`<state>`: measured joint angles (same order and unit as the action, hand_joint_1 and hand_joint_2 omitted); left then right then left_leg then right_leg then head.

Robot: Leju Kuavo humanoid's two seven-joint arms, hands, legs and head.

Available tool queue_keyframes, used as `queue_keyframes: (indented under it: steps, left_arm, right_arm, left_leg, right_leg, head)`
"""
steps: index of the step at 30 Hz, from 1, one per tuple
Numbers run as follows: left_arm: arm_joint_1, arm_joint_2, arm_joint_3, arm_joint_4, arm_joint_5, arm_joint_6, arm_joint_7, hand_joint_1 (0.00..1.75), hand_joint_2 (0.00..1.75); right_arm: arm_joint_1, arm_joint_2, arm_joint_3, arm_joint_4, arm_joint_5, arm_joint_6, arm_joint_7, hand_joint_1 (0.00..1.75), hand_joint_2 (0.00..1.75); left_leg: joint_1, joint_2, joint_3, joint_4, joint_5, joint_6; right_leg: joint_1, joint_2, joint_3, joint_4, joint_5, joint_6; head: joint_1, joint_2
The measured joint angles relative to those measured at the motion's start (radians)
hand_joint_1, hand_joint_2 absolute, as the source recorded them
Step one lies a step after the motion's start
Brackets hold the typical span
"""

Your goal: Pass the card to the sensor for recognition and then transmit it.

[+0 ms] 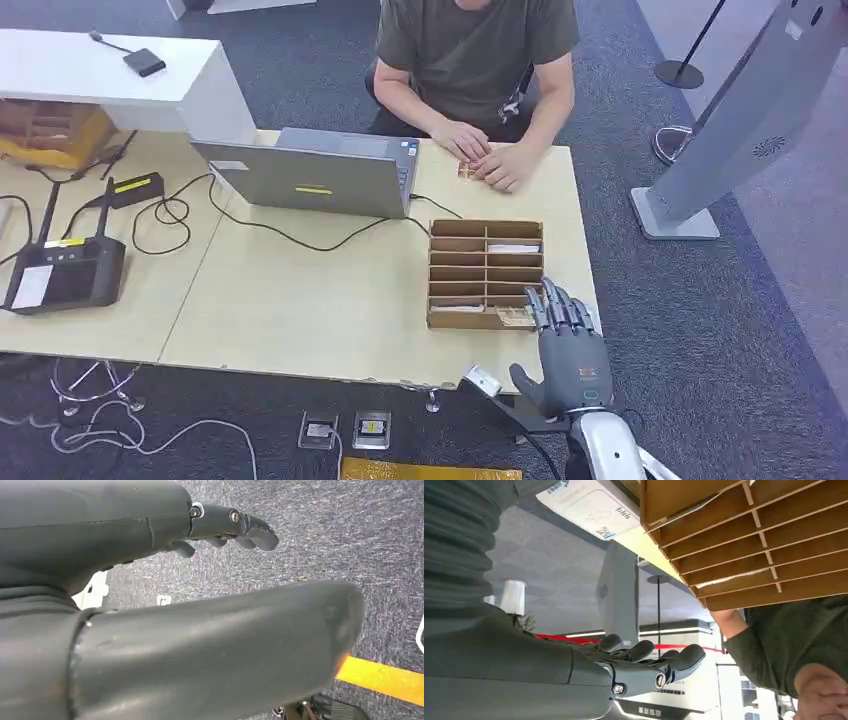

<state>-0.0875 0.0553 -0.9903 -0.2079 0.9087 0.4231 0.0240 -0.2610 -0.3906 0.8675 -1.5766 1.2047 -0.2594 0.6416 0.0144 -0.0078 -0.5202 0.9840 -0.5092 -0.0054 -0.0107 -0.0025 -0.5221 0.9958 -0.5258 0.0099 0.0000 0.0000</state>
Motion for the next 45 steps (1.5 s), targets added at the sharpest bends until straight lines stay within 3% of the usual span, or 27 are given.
queue_keyframes:
  steps: [12, 18, 45]
  left_arm:
    - [0.000, 0.000, 0.000, 0.000, 0.004, 0.003, 0.000, 0.00, 0.00]
    - [0.000, 0.000, -0.007, 0.000, 0.004, 0.008, 0.000, 0.00, 0.00]
    - [-0.001, -0.001, -0.045, 0.000, -0.006, 0.006, 0.000, 0.00, 0.00]
  right_arm:
    - [0.011, 0.062, -0.023, 0.074, 0.039, -0.036, -0.011, 0.00, 1.75]
    - [0.016, 0.086, -0.024, 0.108, 0.164, -0.044, -0.012, 0.00, 1.75]
    - [0.027, 0.146, -0.047, 0.208, 0.128, -0.075, -0.037, 0.00, 1.75]
  left_leg:
    - [0.000, 0.000, 0.000, 0.000, 0.000, 0.000]
    - [0.000, 0.000, 0.000, 0.000, 0.000, 0.000]
    - [0.000, 0.000, 0.000, 0.000, 0.000, 0.000]
  right_leg:
    - [0.000, 0.000, 0.000, 0.000, 0.000, 0.000]
    - [0.000, 0.001, 0.000, 0.000, 0.000, 0.000]
    - [0.000, 0.001, 0.000, 0.000, 0.000, 0.000]
  head:
    - [0.000, 0.000]
    - [0.000, 0.000]
    - [0.000, 0.000]
